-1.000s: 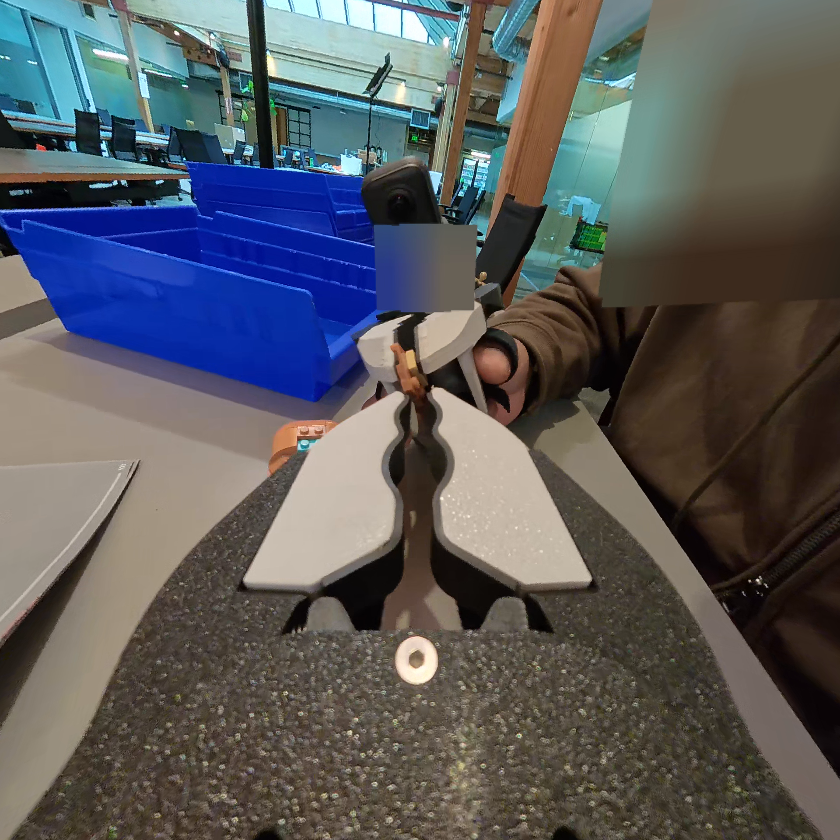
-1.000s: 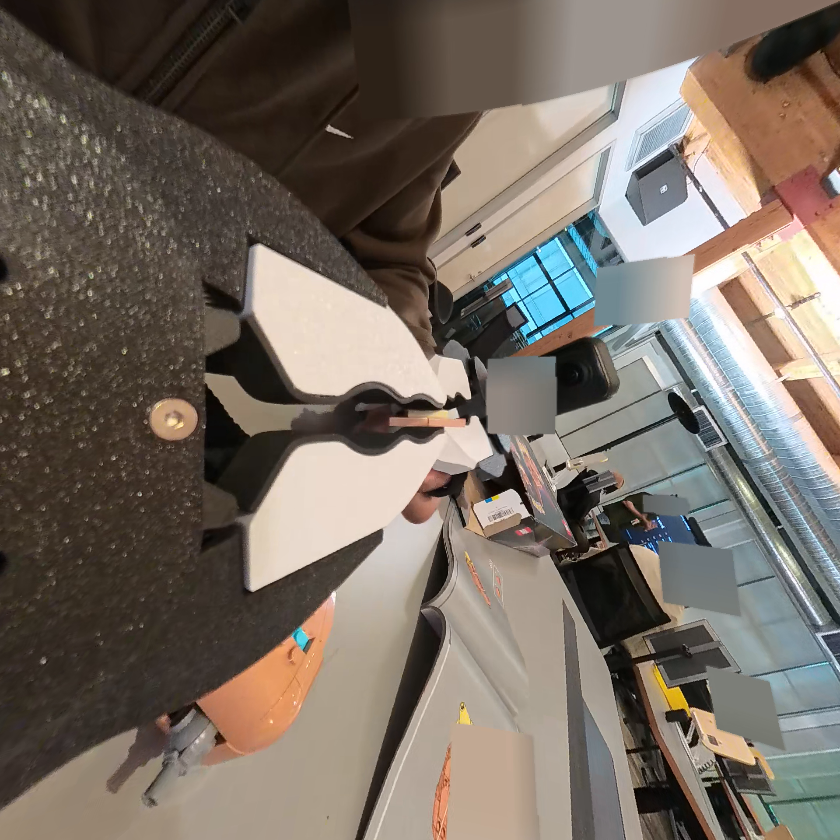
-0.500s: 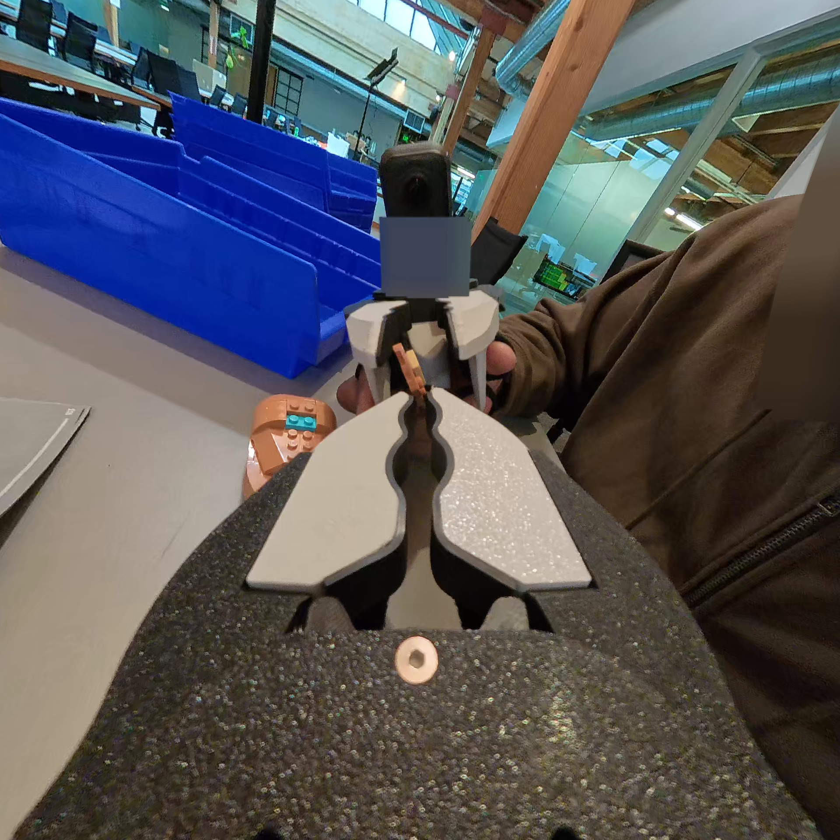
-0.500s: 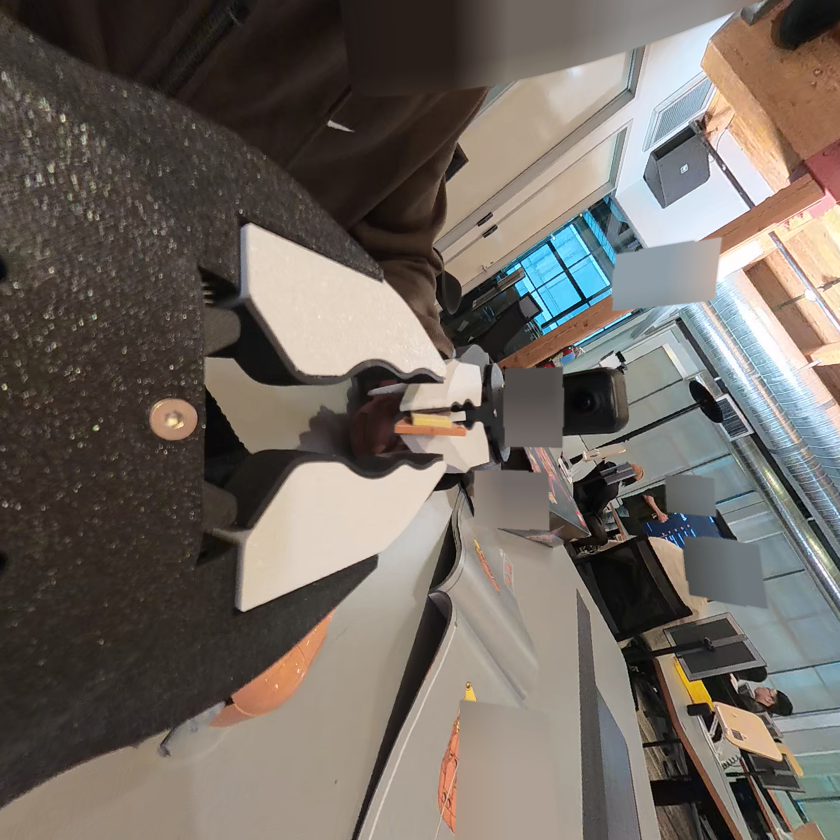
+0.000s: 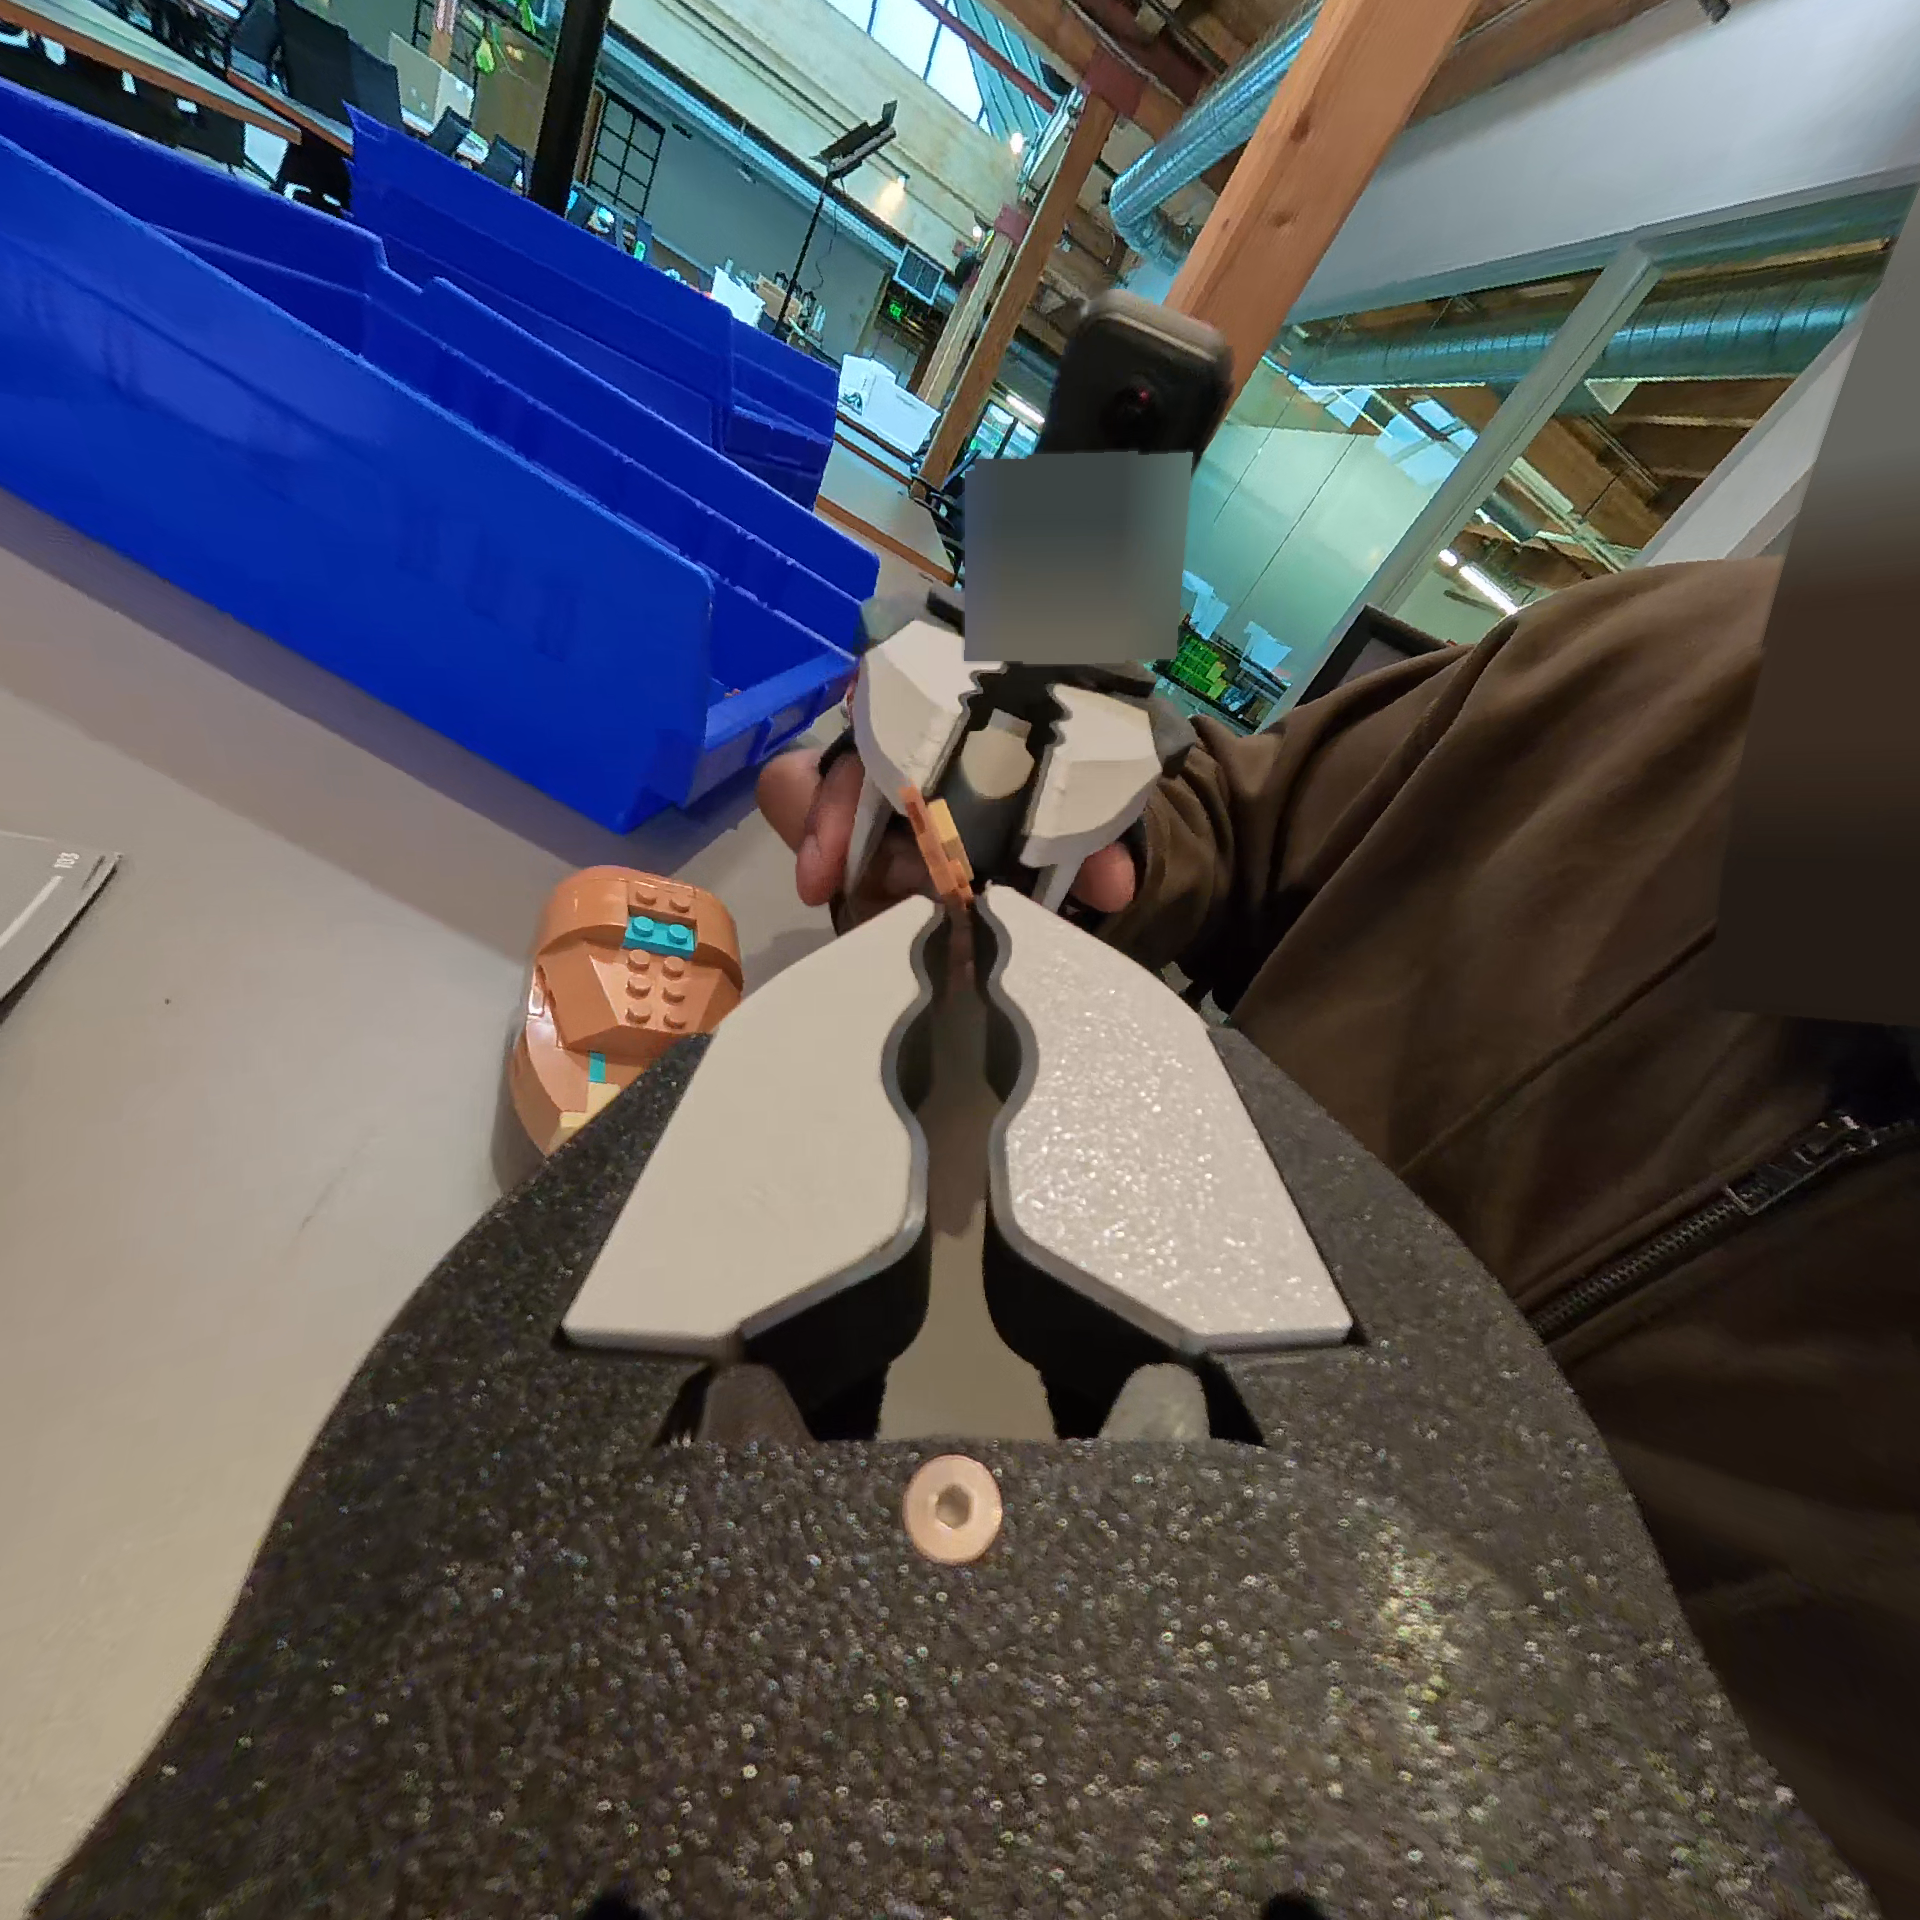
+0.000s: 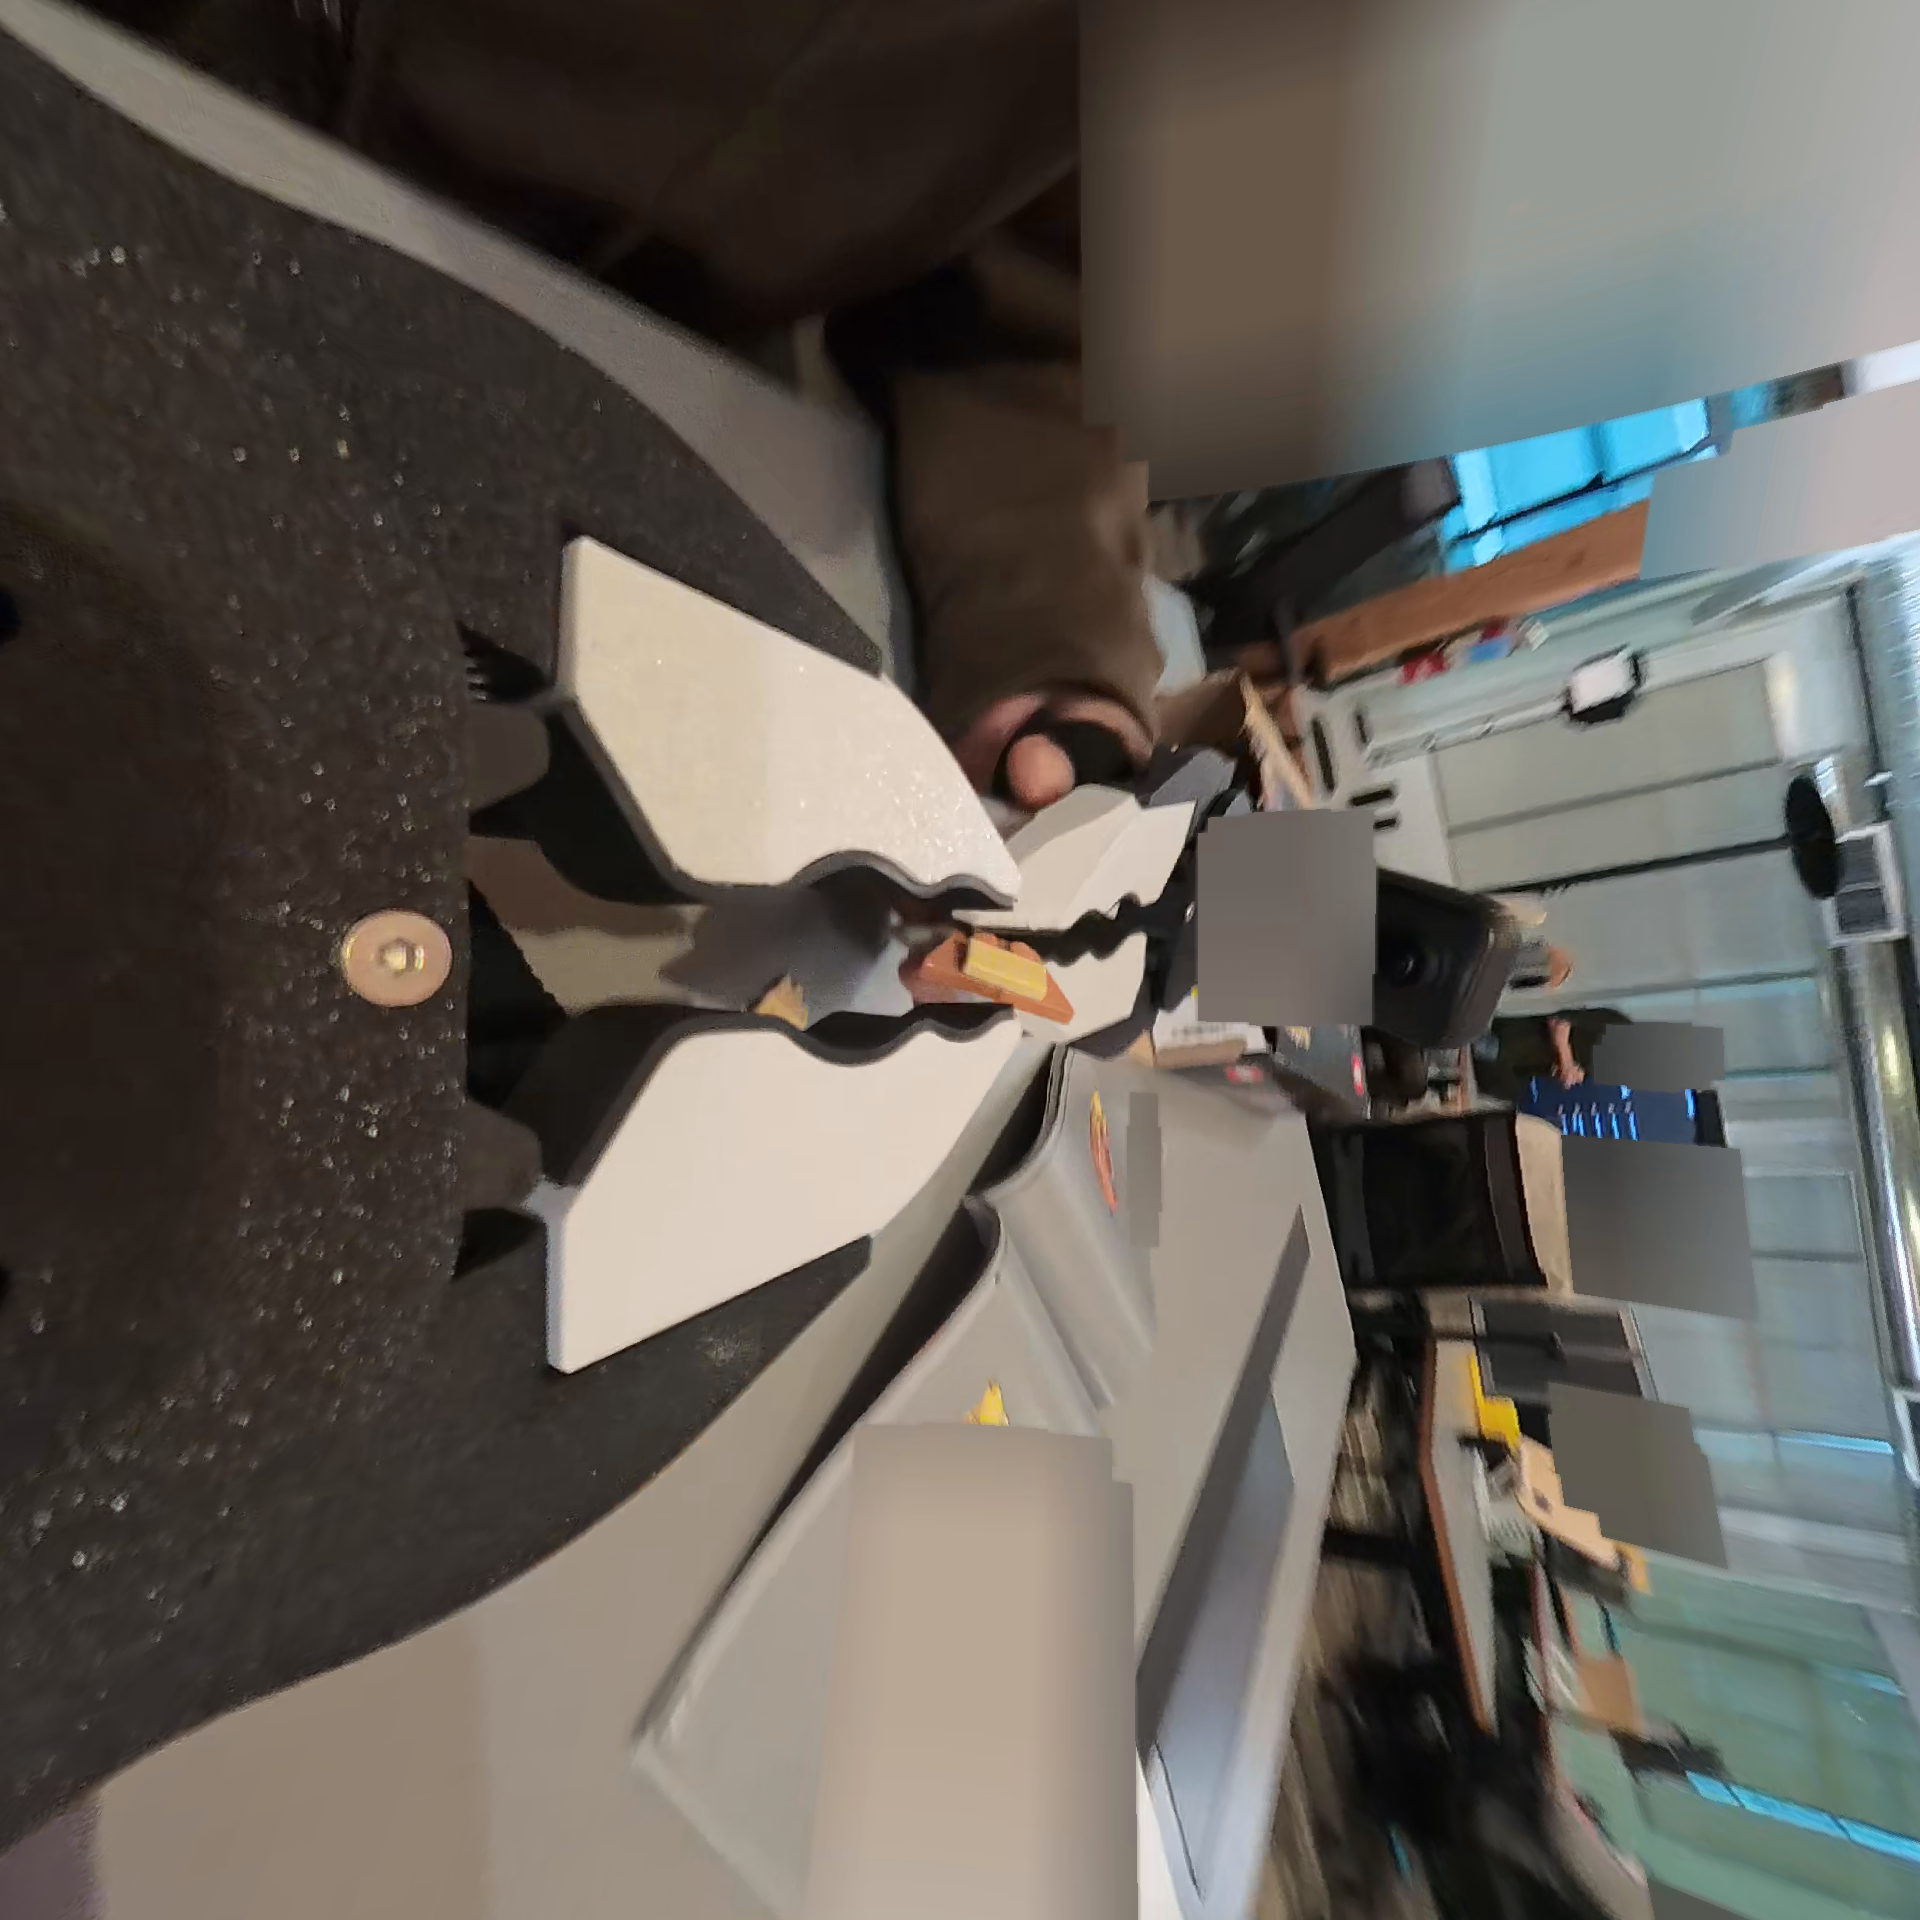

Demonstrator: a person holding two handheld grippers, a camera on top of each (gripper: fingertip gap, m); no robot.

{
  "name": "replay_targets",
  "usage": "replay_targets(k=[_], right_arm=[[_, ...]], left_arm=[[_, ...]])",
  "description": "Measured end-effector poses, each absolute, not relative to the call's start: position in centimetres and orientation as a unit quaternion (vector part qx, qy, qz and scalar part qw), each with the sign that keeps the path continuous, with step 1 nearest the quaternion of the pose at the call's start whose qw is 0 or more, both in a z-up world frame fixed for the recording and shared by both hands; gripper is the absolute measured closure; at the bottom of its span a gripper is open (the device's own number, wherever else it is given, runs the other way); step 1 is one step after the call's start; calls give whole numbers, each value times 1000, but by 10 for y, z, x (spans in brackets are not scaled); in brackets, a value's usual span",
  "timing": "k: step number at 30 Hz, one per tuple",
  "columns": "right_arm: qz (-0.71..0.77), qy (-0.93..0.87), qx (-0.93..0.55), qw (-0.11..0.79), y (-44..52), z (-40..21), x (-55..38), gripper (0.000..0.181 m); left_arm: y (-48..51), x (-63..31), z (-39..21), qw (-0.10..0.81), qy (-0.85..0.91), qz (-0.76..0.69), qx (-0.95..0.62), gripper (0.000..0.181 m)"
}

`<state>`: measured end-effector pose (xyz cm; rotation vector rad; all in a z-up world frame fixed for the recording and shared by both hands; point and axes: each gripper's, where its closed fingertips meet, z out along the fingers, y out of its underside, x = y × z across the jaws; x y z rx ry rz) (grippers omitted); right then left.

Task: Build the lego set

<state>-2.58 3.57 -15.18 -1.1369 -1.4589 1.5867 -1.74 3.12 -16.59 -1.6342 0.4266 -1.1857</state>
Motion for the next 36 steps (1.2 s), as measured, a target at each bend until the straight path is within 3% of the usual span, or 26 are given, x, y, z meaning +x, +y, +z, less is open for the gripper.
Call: replay_targets(k=[15,36], right_arm=[[510,-637,-391,426,32,-161,-26,170],[474,-670,-372,434,26,-164,-25,172]], left_arm=[[28,-14,-172,488,181,-504,-689,178],[22,-10,-174,477,207,-505,-689,178]])
